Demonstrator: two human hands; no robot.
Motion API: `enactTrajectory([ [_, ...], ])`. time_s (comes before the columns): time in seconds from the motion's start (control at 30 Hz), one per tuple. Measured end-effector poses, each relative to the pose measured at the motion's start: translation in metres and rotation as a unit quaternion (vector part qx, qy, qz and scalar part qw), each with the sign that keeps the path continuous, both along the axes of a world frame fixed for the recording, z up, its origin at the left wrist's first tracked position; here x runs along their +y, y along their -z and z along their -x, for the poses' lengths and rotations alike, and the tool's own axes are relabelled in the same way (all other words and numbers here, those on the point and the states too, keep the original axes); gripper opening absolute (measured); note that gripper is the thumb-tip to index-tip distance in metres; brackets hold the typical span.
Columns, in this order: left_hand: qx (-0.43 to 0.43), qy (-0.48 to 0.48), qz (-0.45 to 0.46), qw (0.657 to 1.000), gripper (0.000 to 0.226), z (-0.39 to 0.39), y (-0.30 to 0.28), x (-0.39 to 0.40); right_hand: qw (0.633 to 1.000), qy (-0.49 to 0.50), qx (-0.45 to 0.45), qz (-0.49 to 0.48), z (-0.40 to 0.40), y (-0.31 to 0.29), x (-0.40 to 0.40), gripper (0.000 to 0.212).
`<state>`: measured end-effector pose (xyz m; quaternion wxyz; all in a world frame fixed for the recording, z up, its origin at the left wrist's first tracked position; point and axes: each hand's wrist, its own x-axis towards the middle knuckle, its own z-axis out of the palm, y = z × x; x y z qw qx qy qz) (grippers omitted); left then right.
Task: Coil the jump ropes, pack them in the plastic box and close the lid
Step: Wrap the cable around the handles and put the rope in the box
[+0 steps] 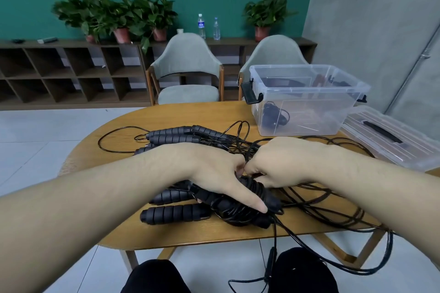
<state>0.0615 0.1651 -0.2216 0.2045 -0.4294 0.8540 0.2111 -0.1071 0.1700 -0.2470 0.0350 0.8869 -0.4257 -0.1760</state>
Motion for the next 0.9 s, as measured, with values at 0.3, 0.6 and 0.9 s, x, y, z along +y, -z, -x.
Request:
enactTrajectory([
  [0.3, -0.041, 0.036, 0.104, 0.993, 0.079, -0.001, 0.007, -0.002, 0.984, 0.083, -0.075, -0.136, 0.009, -0.012, -0.005, 0.022],
  [0.6, 0.159, -0.051, 0.039, 0.985, 0.068, -0.020, 0.022, -0.006, 0.922, 0.135, -0.335, -0.141, 0.023, -0.019, 0.005, 0.023],
  [0.9, 0.280, -0.033, -0.059, 0.957, 0.046, -0.038, 0.031, -0.007, 0.717, 0.111, -0.609, -0.320, 0.046, -0.014, 0.012, 0.037],
])
